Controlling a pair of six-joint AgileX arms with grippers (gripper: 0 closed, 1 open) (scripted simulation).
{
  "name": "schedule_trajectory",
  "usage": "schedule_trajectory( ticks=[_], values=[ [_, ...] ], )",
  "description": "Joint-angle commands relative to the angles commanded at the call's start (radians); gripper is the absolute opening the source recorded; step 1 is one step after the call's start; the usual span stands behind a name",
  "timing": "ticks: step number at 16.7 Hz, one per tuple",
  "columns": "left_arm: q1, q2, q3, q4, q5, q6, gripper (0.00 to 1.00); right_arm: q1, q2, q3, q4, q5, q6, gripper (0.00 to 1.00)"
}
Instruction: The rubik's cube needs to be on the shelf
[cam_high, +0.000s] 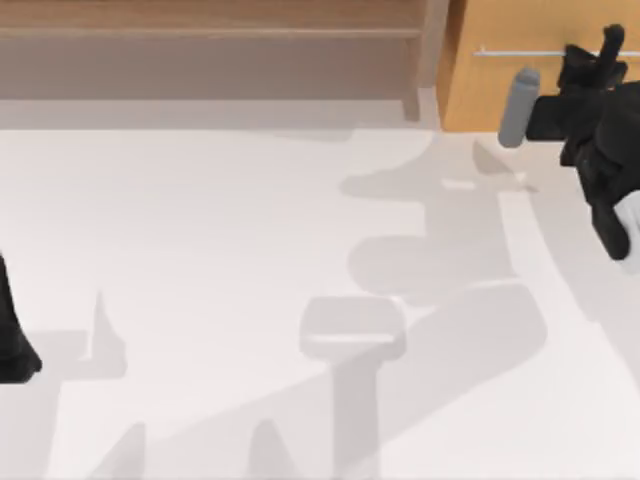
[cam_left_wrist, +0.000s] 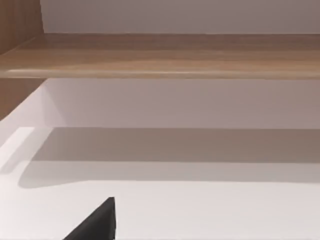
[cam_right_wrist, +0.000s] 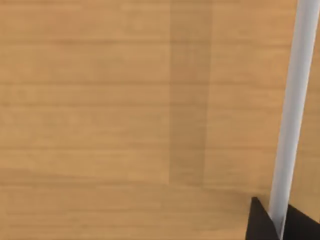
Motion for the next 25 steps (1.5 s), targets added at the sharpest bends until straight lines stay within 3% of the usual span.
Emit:
schedule_trajectory(
  ticks=[8,15,25],
  values=[
    [0.0,0.0,0.0,0.0,0.0,0.0,1.0,0.008,-0.01,-0.018,0.01,0.003,0.002,0.0],
    [0.0,0.0,0.0,0.0,0.0,0.0,1.0,0.03,-0.106,-0.265,0.14,0.031,0.007,0.0],
    [0.0,0.0,0.0,0.0,0.0,0.0,1.0,0.054,-0.161,-0.387,0.224,0.053,0.005,0.0]
  ],
)
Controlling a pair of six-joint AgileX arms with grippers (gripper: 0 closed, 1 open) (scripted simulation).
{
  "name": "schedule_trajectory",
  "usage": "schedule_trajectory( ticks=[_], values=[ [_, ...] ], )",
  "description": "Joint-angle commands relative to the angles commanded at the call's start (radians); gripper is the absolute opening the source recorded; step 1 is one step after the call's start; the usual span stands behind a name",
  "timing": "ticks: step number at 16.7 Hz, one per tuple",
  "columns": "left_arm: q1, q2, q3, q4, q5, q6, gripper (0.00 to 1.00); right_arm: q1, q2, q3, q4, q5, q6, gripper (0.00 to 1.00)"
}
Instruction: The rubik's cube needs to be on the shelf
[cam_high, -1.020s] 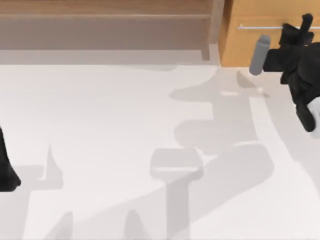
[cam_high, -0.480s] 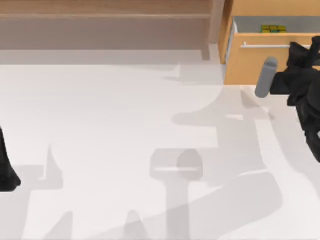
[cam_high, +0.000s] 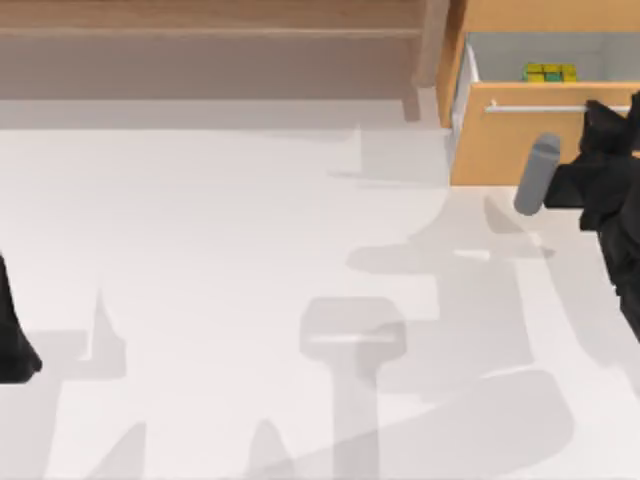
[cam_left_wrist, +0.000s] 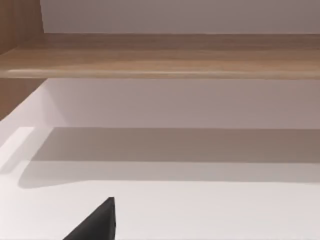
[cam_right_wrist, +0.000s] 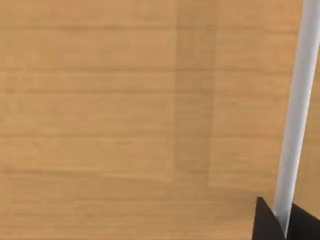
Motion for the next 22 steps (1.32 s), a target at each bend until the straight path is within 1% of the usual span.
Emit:
schedule_trajectory(
  ticks=[4,11,18,22],
  values=[
    [0.0,0.0,0.0,0.0,0.0,0.0,1.0,0.021,-0.044,-0.14,0.074,0.018,0.0,0.0],
    [0.0,0.0,0.0,0.0,0.0,0.0,1.0,0.035,-0.066,-0.171,0.107,0.034,0.001,0.0],
    [0.0,0.0,0.0,0.0,0.0,0.0,1.0,0.089,-0.117,-0.389,0.258,0.089,0.001,0.0],
    [0.0,0.0,0.0,0.0,0.0,0.0,1.0,0.098,-0.125,-0.403,0.268,0.099,0.002,0.0]
  ],
)
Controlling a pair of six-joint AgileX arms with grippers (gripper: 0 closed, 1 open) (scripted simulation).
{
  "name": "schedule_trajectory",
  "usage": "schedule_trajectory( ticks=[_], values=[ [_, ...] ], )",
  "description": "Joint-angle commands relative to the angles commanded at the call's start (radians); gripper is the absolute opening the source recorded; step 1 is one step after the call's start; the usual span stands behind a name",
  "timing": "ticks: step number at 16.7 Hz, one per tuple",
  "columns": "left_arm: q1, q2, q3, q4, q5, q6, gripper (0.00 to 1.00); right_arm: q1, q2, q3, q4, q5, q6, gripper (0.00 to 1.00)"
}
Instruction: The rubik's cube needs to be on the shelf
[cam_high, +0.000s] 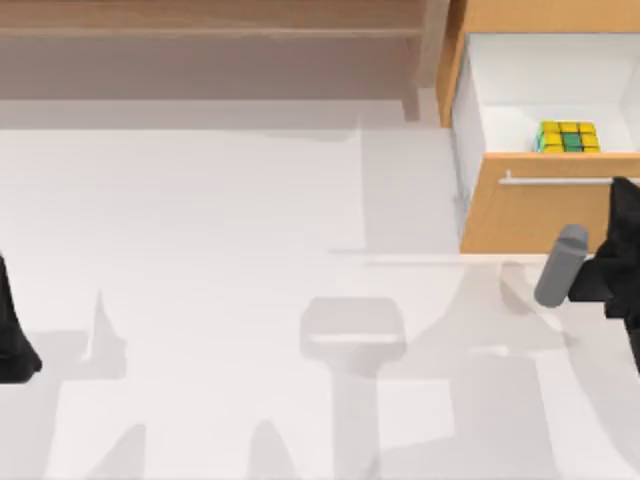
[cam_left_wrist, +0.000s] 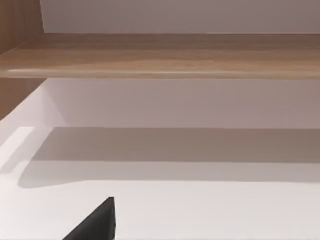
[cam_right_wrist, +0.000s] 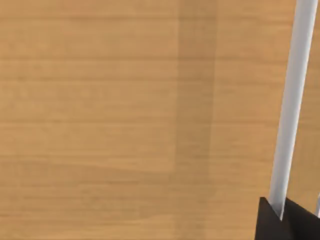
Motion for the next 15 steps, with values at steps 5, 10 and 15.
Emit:
schedule_trajectory(
  ticks=[5,10,15],
  values=[
    [0.0,0.0,0.0,0.0,0.0,0.0,1.0,0.0,0.0,0.0,0.0,0.0,0.0,0.3],
    [0.0,0.0,0.0,0.0,0.0,0.0,1.0,0.0,0.0,0.0,0.0,0.0,0.0,0.68],
    [0.0,0.0,0.0,0.0,0.0,0.0,1.0,0.0,0.0,0.0,0.0,0.0,0.0,1.0]
  ],
)
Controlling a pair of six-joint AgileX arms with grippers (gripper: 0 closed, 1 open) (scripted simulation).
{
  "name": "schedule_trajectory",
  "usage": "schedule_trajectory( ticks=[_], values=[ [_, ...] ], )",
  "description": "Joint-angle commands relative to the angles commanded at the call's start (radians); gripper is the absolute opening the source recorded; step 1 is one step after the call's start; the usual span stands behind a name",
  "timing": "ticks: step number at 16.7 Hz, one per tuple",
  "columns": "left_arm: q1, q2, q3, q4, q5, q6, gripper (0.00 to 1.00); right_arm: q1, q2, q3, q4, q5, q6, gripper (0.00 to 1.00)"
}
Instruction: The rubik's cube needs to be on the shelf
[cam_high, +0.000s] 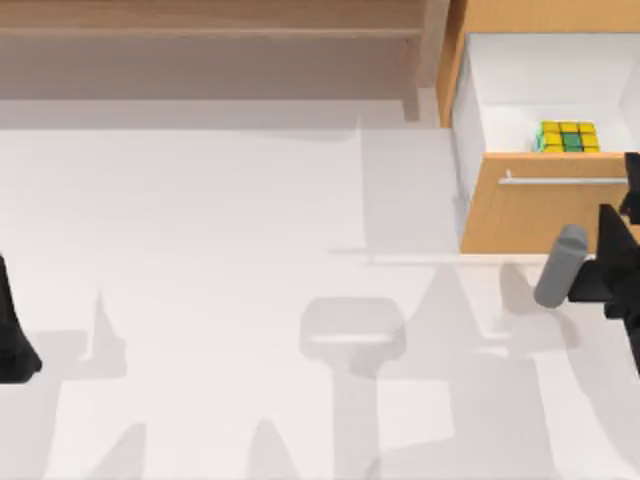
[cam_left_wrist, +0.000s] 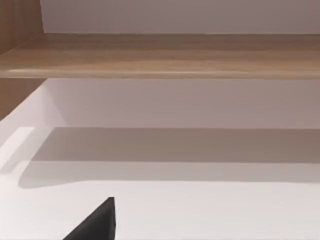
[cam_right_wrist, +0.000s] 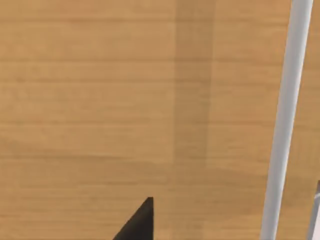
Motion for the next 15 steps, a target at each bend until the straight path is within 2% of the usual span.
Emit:
schedule_trajectory(
  ticks=[15],
  values=[
    [0.0,0.0,0.0,0.0,0.0,0.0,1.0,0.024,-0.006,-0.055,0.051,0.024,0.0,1.0]
  ],
)
